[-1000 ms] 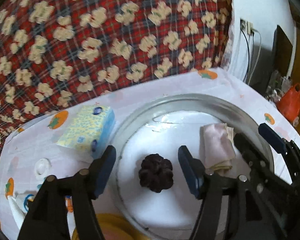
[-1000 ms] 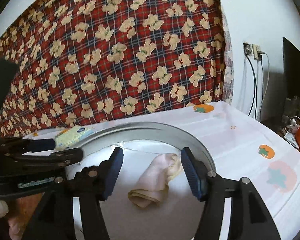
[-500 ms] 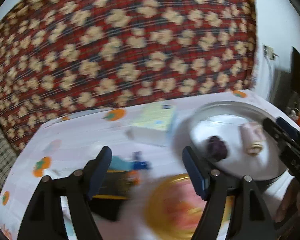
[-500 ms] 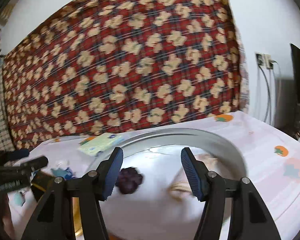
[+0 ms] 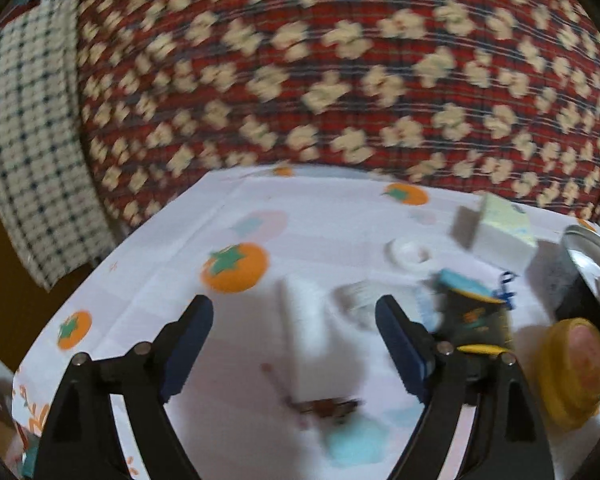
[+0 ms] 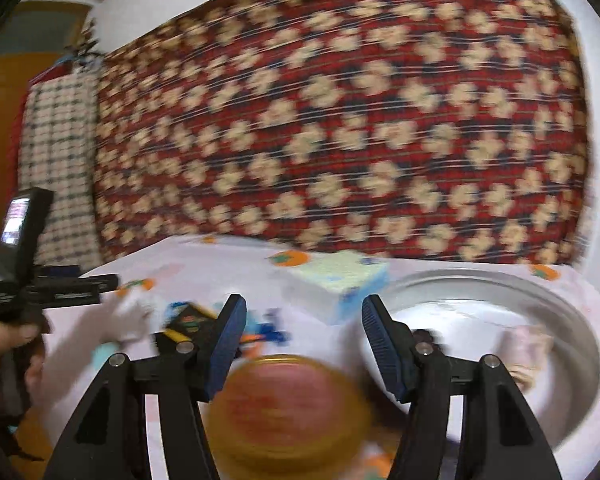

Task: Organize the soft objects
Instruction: 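Move both open tools back over the remaining soft items, then close the right tool on the light blue cloth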

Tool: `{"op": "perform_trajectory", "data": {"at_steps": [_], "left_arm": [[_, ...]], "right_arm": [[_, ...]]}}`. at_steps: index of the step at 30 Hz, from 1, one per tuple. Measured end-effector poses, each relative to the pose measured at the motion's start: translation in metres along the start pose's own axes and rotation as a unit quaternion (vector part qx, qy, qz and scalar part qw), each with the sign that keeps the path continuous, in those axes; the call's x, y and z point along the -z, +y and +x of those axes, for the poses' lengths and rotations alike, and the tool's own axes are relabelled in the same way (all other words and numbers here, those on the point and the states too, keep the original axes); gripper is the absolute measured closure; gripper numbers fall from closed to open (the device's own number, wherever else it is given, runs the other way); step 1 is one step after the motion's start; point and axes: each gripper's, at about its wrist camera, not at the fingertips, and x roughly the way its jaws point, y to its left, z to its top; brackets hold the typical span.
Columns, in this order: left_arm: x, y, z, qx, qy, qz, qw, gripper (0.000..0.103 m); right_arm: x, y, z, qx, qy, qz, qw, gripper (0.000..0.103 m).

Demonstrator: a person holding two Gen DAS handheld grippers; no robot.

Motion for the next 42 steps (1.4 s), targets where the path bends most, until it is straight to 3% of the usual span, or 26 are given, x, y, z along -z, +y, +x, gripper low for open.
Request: {"op": "perform_trajectory", "data": {"at_steps": [4,7,11,15,25,28,31,35,39,42], "left_arm": [[0.009,0.022,0.007,-0.004,0.01,-0.021,0.9997,0.015],[0.011,0.036,0.011,-0.008,0.011,-0.035,0.9993,0.01],[0.014,0.058,0.012,-0.005,0.012,-0.068,0.9976,0.009],[0.015,0.07,0.014,0.001,0.014,-0.081,0.9966,0.009],[0.022,0.082,0.018,0.01,0.025,-0.094,0.9952,0.009],[0.025,0.082,0.019,0.015,0.031,-0.097,0.9947,0.009],[0.026,0.081,0.019,0.017,0.032,-0.099,0.9945,0.009],[0.023,0.079,0.017,0.018,0.029,-0.095,0.9949,0.009],[0.023,0.074,0.016,0.022,0.027,-0.09,0.9954,0.009],[0.022,0.067,0.019,0.027,0.033,-0.084,0.9955,0.009]], "right_arm": [[-0.001,0.046,0.012,-0.066,0.024,-0.033,0.997,0.04],[0.0,0.083,0.027,-0.121,0.055,-0.055,0.99,0.04],[0.008,0.128,0.047,-0.173,0.098,-0.086,0.976,0.04],[0.015,0.158,0.073,-0.183,0.142,-0.103,0.967,0.04],[0.026,0.176,0.117,-0.186,0.23,-0.093,0.951,0.042],[0.031,0.182,0.117,-0.185,0.246,-0.105,0.946,0.05],[0.038,0.186,0.125,-0.189,0.275,-0.111,0.936,0.064],[0.037,0.183,0.122,-0.191,0.267,-0.106,0.939,0.071],[0.028,0.174,0.105,-0.172,0.219,-0.092,0.956,0.072],[0.023,0.166,0.094,-0.134,0.183,-0.094,0.969,0.072]]}}
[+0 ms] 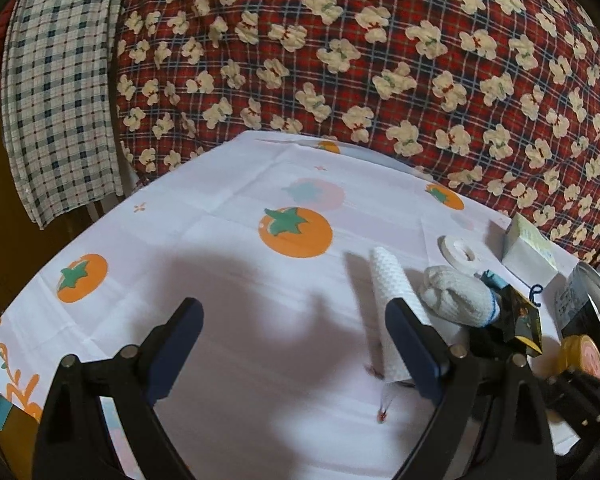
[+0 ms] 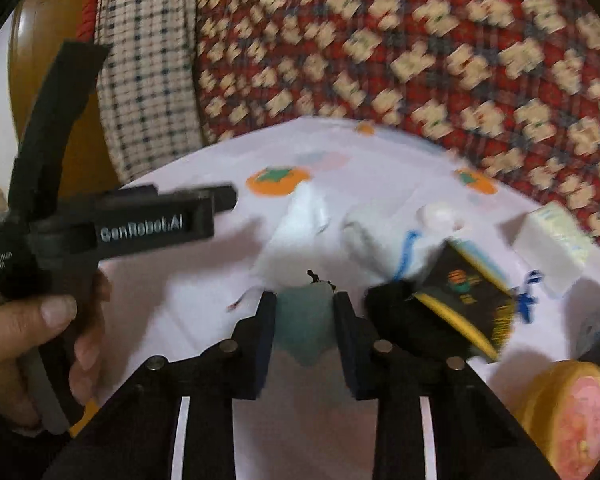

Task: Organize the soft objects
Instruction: 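Close the right tool on the light blue cloth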

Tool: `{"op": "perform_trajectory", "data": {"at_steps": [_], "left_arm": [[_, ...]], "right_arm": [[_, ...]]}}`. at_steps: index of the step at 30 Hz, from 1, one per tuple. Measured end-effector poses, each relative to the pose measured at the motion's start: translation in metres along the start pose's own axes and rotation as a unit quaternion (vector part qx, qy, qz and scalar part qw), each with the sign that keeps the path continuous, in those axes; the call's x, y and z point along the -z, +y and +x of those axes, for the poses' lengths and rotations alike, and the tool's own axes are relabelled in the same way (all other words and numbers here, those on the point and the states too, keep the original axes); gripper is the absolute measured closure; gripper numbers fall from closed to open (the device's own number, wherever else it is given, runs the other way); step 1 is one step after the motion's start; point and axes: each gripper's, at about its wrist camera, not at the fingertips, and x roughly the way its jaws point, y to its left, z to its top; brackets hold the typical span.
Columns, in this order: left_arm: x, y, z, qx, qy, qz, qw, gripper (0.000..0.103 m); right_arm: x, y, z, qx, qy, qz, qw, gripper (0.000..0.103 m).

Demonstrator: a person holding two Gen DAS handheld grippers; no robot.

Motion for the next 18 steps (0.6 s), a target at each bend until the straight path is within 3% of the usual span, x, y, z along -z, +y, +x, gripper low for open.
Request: {"op": "perform_trajectory", "data": {"at_steps": [9,13,18], "left_arm": [[0.001,-0.041,0.02,-0.001,0.026,0.048,0.9985,0.01],[-0.001,-0.05,0.035,-0.007,0.049,0.061,0.9969,0.013],[-0.002,-0.056,0.049,-0.011,0.076,0.07,0.9946,0.024]], "right_arm": [[0.0,-0.025,-0.031,0.109,-0.079,0.005,0.991,0.072],[0.001,-0.029,-0.038,0.115,-0.092,0.004,0.989,0.072],[0.001,-0.031,-0.042,0.112,-0.102,0.01,0.988,0.072]]}}
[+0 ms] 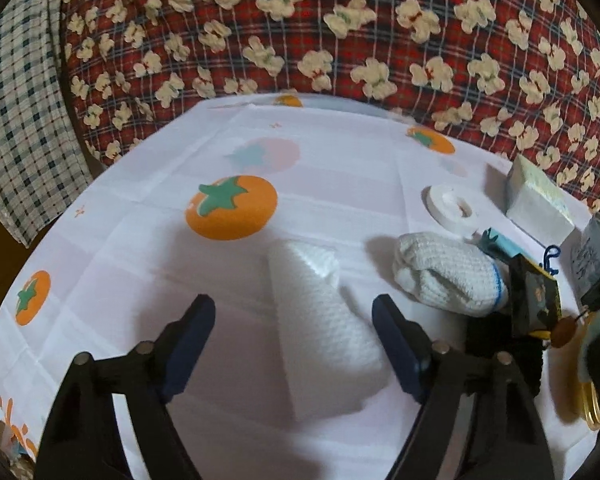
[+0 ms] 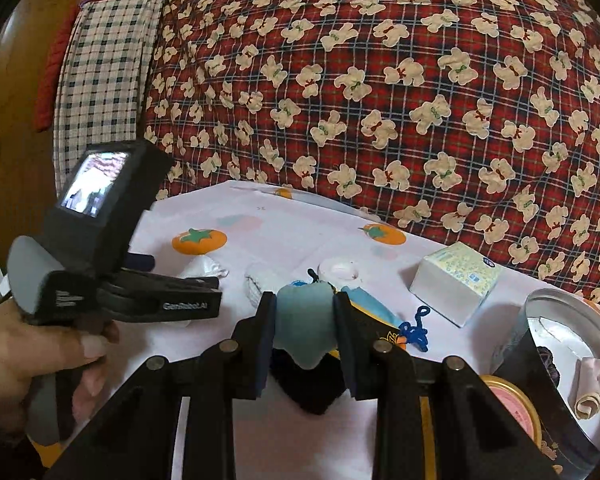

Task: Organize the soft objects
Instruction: 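Close the right tool on the light blue cloth, then close the left tool on the white towel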

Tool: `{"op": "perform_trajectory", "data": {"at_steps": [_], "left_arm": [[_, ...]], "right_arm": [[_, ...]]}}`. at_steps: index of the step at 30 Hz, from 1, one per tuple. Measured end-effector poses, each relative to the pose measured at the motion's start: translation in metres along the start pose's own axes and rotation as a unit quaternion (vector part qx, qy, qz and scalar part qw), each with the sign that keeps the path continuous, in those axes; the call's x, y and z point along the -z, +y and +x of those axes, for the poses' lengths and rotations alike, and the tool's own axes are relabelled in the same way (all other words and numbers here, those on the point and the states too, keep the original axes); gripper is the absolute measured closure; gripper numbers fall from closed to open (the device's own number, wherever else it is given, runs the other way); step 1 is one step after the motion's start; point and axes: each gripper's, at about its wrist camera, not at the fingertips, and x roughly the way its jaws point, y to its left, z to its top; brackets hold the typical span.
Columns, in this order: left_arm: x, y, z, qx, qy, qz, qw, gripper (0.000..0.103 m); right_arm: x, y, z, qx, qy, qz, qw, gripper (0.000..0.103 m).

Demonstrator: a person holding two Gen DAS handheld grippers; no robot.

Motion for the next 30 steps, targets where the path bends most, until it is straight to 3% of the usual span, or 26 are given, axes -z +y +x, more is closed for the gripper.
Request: {"op": "perform_trajectory", "data": {"at_steps": [2,3,5,13,30], "left_arm": [[-0.001,-0.006,0.004,-0.003,0.008,0.011,0.9999,0.038],[-0.001,-0.007,0.006,-0.002,0.012,0.014,0.9998,0.04],[-0.001,-0.008,0.01,-0.001,0.023,0.015,0.9996,0.062],[-0.002,-0.009,0.008,0.012,0.02,0.014,0.9996,0.089],[0.005,-0.037,-0.038,0.035,-0.1,0.005,0.9943,0.091]], "right_arm": [[0.001,0.0,-0.001,-0.001,-0.002,0.003,1.0,0.072],[0.001,-0.001,-0.001,-0.001,-0.003,0.004,1.0,0.072],[0.001,-0.002,-0.001,-0.002,-0.003,0.008,1.0,0.072],[0.004,-0.013,-0.009,-0.006,-0.021,0.038,0.999,0.072],[0.005,-0.032,-0.017,0.028,-0.046,0.033,0.998,0.072]]}}
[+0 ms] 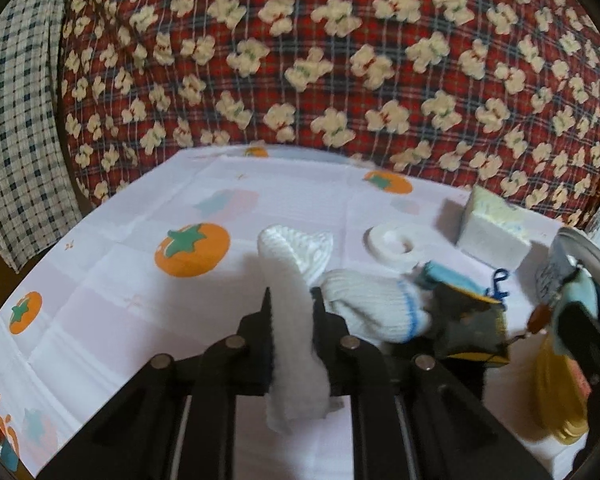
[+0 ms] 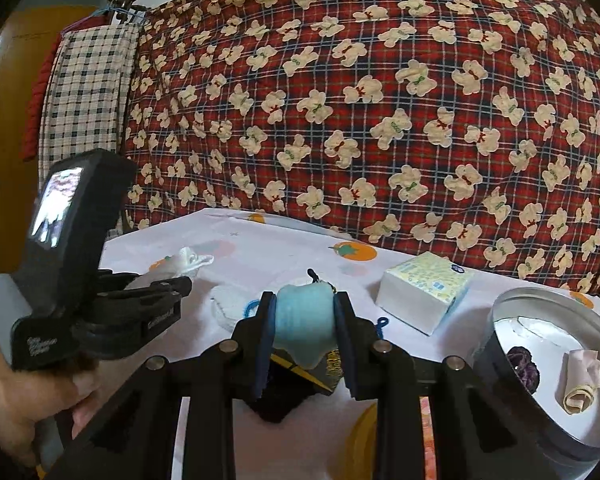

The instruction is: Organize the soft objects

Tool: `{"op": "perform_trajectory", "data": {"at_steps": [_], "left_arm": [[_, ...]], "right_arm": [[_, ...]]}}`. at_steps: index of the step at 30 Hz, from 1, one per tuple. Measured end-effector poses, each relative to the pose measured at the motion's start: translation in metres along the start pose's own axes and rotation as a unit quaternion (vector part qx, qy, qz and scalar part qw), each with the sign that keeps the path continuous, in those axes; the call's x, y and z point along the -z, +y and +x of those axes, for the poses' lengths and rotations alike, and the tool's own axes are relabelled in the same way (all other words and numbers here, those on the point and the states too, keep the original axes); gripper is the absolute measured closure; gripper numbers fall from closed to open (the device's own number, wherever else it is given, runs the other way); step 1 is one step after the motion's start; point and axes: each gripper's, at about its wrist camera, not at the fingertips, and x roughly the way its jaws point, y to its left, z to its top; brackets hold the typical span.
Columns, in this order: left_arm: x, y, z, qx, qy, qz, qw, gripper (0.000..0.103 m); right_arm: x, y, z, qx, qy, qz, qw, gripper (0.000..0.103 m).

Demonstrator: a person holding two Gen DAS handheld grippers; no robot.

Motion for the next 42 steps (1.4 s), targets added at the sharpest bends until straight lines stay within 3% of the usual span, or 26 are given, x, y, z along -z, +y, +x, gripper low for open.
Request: {"op": "perform_trajectory", "data": {"at_steps": [7,25,42], "left_arm": [[0.003,-0.025,-0.01,0.018,-0.018,0.022,0.9994,0.091],[0.003,-0.06,-0.015,0.016,-0.042,0.054,0.9976,0.091],[0.001,-0.087,-0.009,0.027,-0.032,0.069,0.9967,0.091]], "right_arm": [[0.0,-0.017,0.003,0.008,0.005,0.017,1.0,0.072],[0.004,-0.045,0.002,0.031,0.008,0.045,0.998,0.072],[0.005,-0.062,0.006,0.042,0.02,0.058,0.997,0.072]]}}
